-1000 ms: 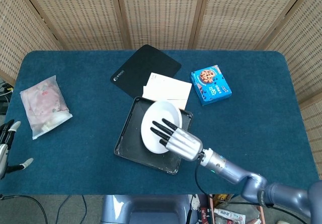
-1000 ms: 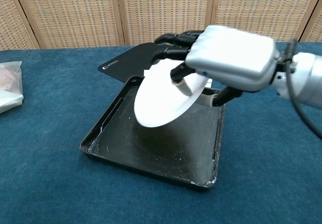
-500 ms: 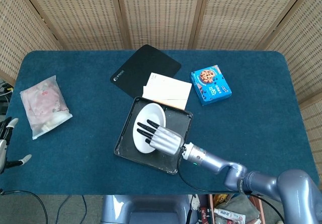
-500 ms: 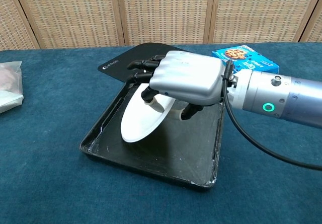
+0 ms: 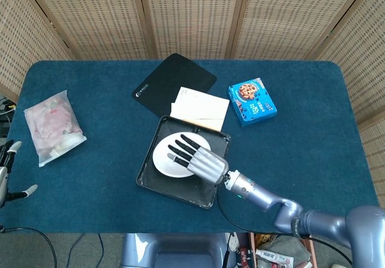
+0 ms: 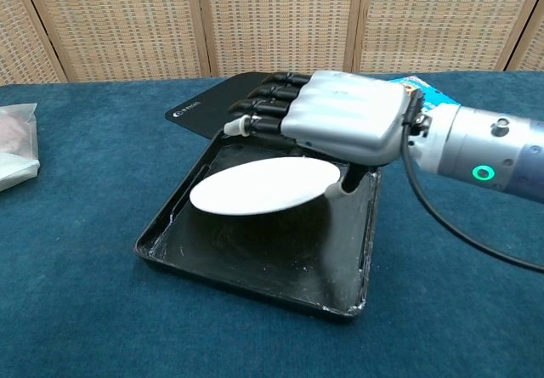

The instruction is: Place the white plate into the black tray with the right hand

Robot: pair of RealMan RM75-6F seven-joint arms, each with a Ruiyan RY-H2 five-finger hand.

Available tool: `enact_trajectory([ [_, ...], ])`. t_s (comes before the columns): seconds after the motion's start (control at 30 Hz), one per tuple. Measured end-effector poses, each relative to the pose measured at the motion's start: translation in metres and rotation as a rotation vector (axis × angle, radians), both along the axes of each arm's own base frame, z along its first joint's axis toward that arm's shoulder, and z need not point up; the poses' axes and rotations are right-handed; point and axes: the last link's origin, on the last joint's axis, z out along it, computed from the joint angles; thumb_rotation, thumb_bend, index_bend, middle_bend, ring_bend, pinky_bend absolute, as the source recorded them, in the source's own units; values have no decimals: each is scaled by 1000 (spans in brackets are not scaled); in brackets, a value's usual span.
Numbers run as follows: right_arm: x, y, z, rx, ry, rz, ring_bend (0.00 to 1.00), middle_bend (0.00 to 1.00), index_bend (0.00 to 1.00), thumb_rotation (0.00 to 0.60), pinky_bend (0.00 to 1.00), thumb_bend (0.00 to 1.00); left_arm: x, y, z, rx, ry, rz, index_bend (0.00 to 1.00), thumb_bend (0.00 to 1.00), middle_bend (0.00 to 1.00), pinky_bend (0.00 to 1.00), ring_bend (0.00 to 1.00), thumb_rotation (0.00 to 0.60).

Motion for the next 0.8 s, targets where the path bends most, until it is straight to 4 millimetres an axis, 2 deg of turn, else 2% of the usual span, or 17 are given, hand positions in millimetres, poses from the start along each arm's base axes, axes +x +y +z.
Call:
enact_trajectory([
  [0.13,-15,2,25,-45,-20,-29,0,0,0,600,0,0,2,-1,0,0,0,-9,0,0,0,0,0,600],
  [0.23,-34,4,46,-82,-17,-67,0,0,0,600,0,0,4,-4,0,-4,1,-21,0,0,0,0,0,600],
  [0.37,-72,11,83,-155,-18,-143,0,0,0,600,0,0,7,-7,0,-4,1,-41,0,0,0,0,0,600],
  [0.57,-127,38,126,-261,-99,-305,0,0,0,600,0,0,10,-11,2,12,7,-65,0,0,0,0,0,600],
  [0.8,-166,61,147,-257,-277,-521,0,0,0,600,0,0,14,-17,0,33,19,-100,0,0,0,0,0,600],
])
